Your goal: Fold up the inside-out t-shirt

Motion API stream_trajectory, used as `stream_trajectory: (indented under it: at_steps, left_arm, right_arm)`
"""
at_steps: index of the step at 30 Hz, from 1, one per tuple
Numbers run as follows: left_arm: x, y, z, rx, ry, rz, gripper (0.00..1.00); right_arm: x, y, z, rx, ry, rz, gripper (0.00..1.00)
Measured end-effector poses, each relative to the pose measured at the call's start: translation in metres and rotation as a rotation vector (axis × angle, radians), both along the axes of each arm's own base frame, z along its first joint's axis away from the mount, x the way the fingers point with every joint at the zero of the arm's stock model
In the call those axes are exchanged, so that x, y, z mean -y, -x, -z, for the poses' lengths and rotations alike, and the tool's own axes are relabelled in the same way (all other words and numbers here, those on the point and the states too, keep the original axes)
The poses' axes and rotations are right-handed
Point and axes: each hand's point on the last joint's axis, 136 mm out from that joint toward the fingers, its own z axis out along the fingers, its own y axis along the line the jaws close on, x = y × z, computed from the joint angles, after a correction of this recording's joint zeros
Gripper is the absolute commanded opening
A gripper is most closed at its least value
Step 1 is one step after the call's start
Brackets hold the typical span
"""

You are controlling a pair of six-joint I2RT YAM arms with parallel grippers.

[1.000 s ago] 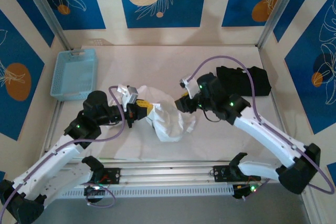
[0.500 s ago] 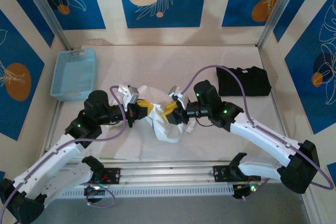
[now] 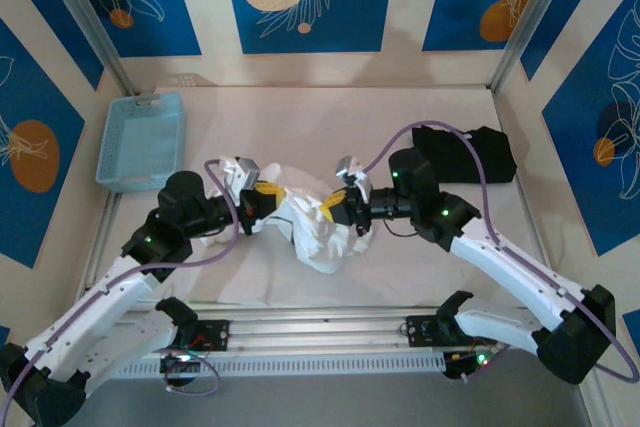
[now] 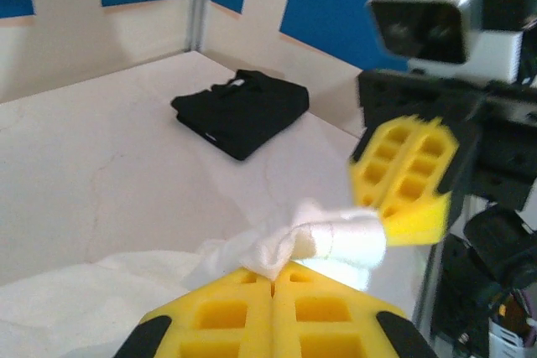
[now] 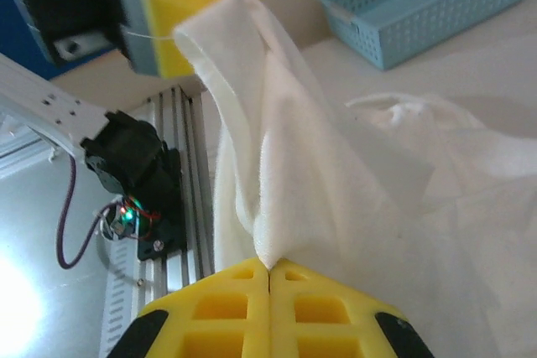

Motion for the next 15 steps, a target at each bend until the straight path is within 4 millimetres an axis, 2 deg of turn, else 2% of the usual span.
stream_trajectory:
  at_steps: [5,10,13,15]
  left_arm:
    - [-0.008,-0.012,-0.001,0.011,0.004,-0.065,0.02]
    - [-0.008,-0.017,0.008,-0.004,-0.013,-0.081,0.17]
    - [-0.009,-0.022,0.017,-0.023,-0.034,-0.107,0.34]
    - [-0.011,-0.024,0.021,-0.040,-0.041,-0.123,0.40]
  right_arm:
    - [-0.001,0.006,-0.032,-0.015,-0.130,-0.057,0.00]
    - [-0.010,0.008,-0.044,-0.060,-0.216,-0.109,0.00]
    - [-0.014,0.004,-0.044,-0.087,-0.234,-0.113,0.00]
    - [-0.016,0.002,-0.043,-0.100,-0.235,-0.109,0.00]
